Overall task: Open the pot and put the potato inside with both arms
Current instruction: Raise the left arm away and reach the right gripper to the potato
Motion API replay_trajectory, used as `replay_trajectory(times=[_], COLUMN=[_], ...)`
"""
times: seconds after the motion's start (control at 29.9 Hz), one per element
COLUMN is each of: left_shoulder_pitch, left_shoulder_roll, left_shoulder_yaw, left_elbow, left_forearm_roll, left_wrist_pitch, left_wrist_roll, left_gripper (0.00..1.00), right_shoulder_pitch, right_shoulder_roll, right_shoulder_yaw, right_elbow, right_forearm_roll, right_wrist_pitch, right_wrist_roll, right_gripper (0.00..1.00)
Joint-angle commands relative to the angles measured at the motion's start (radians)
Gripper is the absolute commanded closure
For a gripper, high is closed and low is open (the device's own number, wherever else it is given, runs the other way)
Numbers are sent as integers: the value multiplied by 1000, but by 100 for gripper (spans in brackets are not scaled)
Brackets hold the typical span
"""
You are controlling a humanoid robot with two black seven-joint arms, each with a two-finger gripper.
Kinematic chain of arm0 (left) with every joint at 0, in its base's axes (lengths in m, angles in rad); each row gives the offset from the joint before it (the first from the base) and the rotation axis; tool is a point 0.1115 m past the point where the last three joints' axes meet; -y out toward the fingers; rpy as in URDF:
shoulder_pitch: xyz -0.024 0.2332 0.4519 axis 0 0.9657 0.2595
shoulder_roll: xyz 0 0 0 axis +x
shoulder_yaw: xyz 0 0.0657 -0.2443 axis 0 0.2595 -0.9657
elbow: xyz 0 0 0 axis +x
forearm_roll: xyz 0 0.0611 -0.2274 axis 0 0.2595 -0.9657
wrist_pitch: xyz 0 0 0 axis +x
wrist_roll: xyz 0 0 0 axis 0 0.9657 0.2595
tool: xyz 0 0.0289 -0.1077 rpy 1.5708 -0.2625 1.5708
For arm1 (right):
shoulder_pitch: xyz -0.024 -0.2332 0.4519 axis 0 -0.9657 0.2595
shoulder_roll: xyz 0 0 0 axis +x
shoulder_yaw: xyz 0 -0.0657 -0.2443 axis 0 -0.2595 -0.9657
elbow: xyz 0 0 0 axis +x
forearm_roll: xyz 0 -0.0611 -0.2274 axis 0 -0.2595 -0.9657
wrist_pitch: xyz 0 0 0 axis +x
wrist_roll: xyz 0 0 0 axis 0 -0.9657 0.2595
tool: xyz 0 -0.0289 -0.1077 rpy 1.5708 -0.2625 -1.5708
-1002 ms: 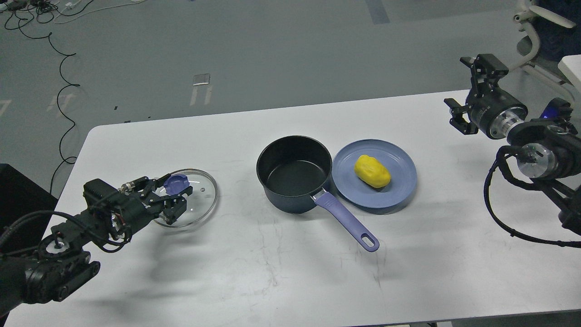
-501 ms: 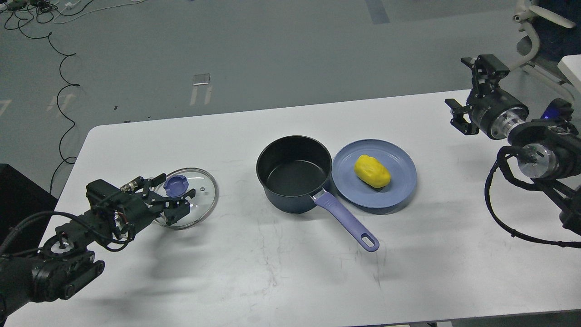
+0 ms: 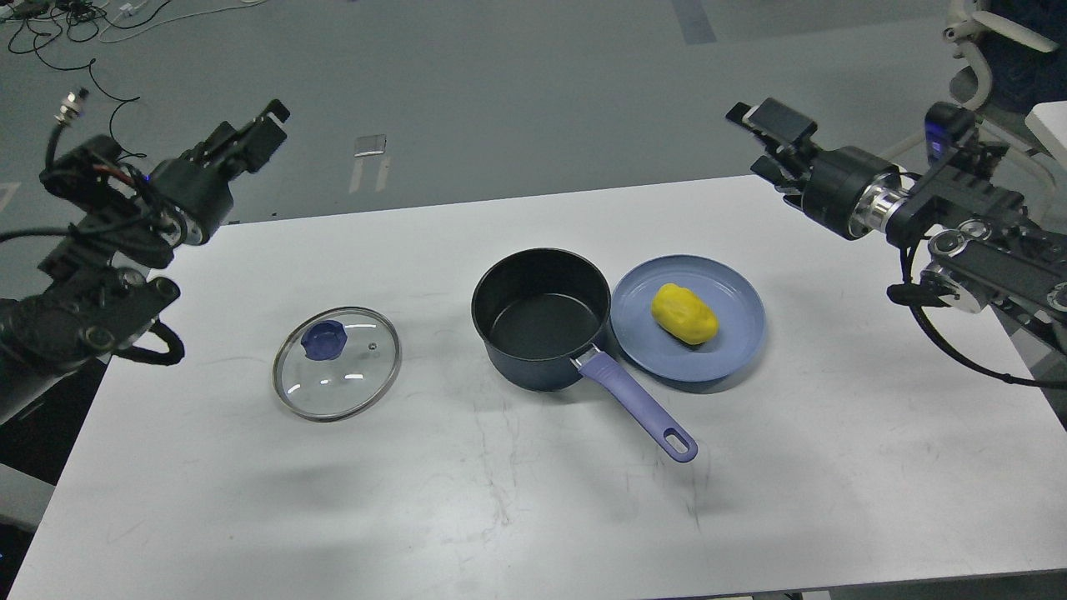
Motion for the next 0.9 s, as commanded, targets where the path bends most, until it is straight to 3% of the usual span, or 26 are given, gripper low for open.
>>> replay_trajectory(times=[0.0, 0.1, 0.3, 0.37, 0.47, 0.87], left_shoulder_pitch=[-42, -42, -32, -26, -10, 17], left_shoulder_roll=[-29, -56, -67, -72, -89, -98], left_shoulder_yaw=[-56, -126, -282, -327, -347, -341], left_elbow=[2, 0, 0, 0, 0, 2], left_forearm_roll=[-234, -318, -338, -374, -409, -397], left_wrist_pitch=[-130, -166, -244, -284, -298, -291], left_wrist_roll=[0, 0, 0, 43, 66, 54], left_gripper=[2, 2, 2, 2, 2, 2], right_shoulder_pitch=[63, 97, 97, 93, 96, 88], right_shoulder_roll=[-19, -11, -3, 29, 98, 251], right_shoulder_yaw=[-134, -245, -351, -374, -407, -480], right_elbow=[16, 11, -21, -61, -126, -288], right_forearm_roll=[-208, -389, -451, -457, -459, -457], right_wrist_pitch=[-2, -24, -65, -67, -70, -91], right_wrist_roll=[6, 22, 28, 29, 43, 46], right_gripper=[0, 0, 0, 1, 2, 4])
